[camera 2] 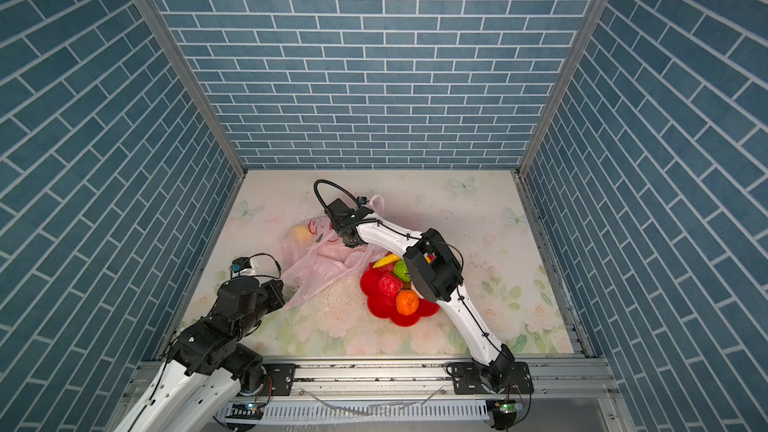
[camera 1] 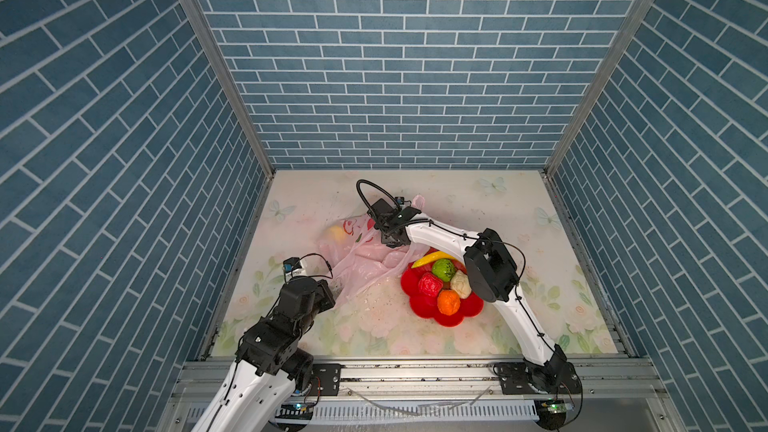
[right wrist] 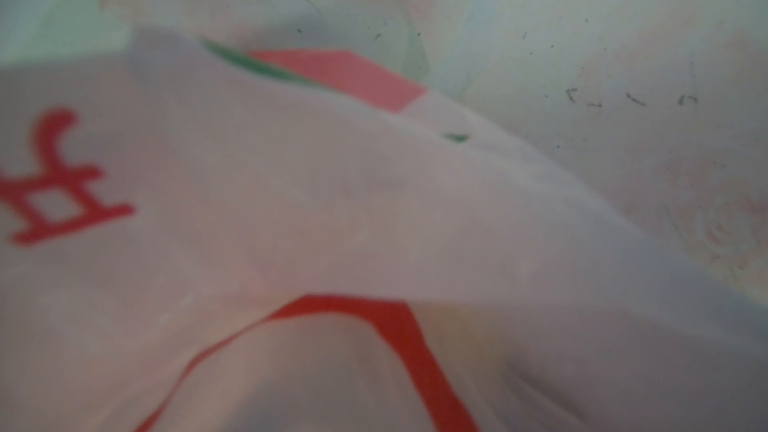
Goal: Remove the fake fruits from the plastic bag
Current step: 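Close the right gripper on the pale yellow fruit inside the bag, then lift the pale yellow fruit up out of the bag with the right gripper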
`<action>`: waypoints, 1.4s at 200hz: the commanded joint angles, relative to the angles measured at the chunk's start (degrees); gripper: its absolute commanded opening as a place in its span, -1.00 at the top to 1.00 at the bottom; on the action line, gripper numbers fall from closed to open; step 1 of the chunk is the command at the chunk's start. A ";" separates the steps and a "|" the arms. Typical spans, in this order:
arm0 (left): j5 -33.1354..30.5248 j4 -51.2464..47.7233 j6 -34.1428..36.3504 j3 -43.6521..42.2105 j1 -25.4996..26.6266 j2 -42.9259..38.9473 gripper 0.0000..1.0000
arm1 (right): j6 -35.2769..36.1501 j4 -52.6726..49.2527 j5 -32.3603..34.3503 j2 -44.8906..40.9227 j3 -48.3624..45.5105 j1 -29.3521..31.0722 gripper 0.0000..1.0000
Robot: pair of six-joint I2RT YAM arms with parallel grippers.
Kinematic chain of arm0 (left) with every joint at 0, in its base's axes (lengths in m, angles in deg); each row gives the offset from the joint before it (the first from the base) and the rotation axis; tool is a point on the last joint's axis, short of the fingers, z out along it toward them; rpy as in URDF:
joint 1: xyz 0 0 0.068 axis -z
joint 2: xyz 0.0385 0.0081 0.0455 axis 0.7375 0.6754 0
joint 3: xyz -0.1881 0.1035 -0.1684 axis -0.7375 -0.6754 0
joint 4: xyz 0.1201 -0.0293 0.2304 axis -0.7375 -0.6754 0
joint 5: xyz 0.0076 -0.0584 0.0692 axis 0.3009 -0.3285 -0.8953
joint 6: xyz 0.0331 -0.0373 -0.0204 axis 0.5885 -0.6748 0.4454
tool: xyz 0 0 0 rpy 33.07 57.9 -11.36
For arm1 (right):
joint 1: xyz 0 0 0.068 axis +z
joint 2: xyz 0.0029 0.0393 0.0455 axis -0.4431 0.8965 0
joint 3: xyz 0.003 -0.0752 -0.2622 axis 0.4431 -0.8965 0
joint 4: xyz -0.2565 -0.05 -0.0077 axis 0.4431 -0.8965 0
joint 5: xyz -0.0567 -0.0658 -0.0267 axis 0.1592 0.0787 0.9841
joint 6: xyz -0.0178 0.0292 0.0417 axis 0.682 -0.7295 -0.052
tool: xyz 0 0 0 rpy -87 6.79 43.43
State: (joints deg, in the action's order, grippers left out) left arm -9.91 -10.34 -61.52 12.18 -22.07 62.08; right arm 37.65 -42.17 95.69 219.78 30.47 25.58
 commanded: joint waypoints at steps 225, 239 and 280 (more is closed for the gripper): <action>-2.52 4.37 0.70 -0.87 -0.28 0.67 0.82 | 6.36 0.09 -1.52 -5.20 -3.30 2.29 0.11; -2.68 4.59 0.72 -0.54 -0.31 1.05 0.82 | 7.28 -0.21 -1.88 -5.95 -3.59 3.25 0.11; -3.50 5.01 1.39 0.47 -0.25 1.18 0.82 | 10.65 -1.51 -3.25 -8.16 -3.38 5.98 0.11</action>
State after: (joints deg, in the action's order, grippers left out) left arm -11.88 -5.99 -61.28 11.85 -22.07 63.09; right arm 45.17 -41.21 93.31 215.98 28.00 30.15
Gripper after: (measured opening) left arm 0.092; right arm 0.505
